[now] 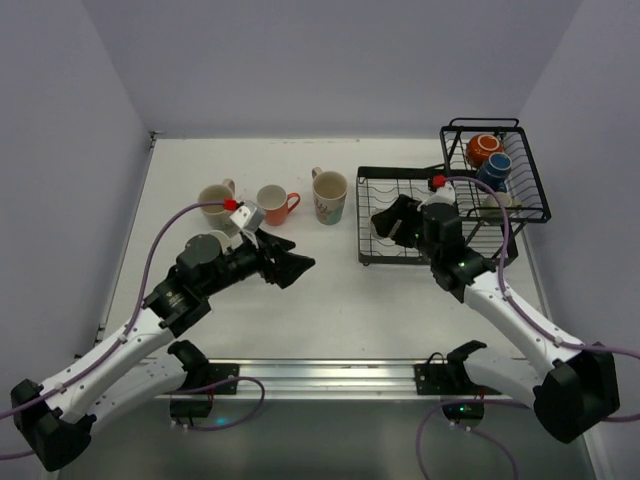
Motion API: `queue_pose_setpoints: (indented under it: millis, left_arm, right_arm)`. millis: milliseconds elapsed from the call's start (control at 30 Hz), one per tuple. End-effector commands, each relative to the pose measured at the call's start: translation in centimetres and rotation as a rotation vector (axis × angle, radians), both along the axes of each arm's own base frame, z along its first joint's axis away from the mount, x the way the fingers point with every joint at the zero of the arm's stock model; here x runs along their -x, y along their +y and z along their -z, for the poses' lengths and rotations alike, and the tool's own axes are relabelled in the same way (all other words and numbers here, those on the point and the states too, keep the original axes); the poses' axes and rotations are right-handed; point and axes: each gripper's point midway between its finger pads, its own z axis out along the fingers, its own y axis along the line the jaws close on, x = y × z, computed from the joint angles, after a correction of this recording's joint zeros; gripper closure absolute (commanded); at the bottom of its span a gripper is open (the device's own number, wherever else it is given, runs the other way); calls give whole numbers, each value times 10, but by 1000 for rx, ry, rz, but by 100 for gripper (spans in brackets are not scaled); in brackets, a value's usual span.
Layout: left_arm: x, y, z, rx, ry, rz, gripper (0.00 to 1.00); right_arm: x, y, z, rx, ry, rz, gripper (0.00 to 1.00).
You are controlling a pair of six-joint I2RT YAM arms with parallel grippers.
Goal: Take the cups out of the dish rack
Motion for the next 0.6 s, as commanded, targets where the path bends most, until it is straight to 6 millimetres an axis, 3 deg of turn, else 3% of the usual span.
queue_pose_setpoints:
  millis: [0,133,300,567]
  left_arm:
    - [7,-23,-19,174,22,96,23]
    - [2,-40,-15,224,61,138,27]
    - [4,-63,-27,292,79,211,28]
    - [8,-95,-26,297,111,270,31]
  right_arm:
    - [24,50,-57,-288,-134,-238,71]
    - [62,71,-88,-490,-195,-415,71]
    - [97,85,-102,-614,-203,-569,70]
    - [122,89,-108,-690,-203,-641,70]
